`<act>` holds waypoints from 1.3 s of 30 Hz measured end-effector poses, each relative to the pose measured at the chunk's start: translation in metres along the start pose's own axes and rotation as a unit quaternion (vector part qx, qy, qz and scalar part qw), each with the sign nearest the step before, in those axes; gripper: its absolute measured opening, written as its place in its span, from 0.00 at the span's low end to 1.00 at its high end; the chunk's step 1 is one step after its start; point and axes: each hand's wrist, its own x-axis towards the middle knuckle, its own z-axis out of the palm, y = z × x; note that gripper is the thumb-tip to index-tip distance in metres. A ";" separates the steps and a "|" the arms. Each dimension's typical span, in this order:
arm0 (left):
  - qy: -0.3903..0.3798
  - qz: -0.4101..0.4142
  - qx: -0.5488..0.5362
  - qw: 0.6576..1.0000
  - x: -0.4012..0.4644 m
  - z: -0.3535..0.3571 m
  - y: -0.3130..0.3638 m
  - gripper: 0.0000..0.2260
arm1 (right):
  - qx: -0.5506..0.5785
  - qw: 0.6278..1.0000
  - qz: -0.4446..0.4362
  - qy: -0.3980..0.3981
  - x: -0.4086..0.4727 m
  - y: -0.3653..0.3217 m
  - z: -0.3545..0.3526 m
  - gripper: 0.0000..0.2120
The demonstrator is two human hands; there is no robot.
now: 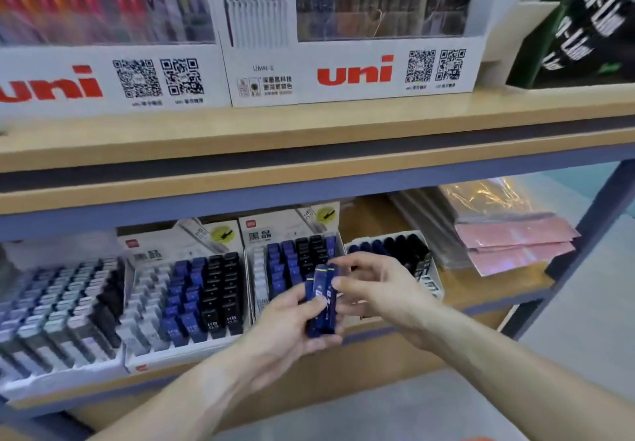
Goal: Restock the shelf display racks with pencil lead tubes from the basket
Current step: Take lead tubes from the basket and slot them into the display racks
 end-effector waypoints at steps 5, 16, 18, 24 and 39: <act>-0.003 0.009 -0.015 1.000 0.007 0.005 -0.003 0.12 | -0.025 0.997 -0.073 0.013 0.008 0.007 -0.013 0.13; 0.030 0.042 -0.039 0.998 0.017 0.024 -0.014 0.11 | -0.065 0.982 -0.070 0.161 0.024 0.019 -0.015 0.14; 0.049 0.059 -0.022 0.997 0.019 0.027 -0.016 0.11 | -0.064 0.980 -0.064 0.179 0.027 0.018 -0.015 0.12; 0.032 0.046 -0.014 0.998 0.018 0.027 -0.014 0.11 | -0.011 0.983 -0.036 0.181 0.025 0.013 -0.019 0.11; 0.060 -0.027 -0.079 0.995 0.031 0.041 -0.018 0.09 | -0.146 0.920 -0.062 0.359 0.041 0.023 -0.077 0.09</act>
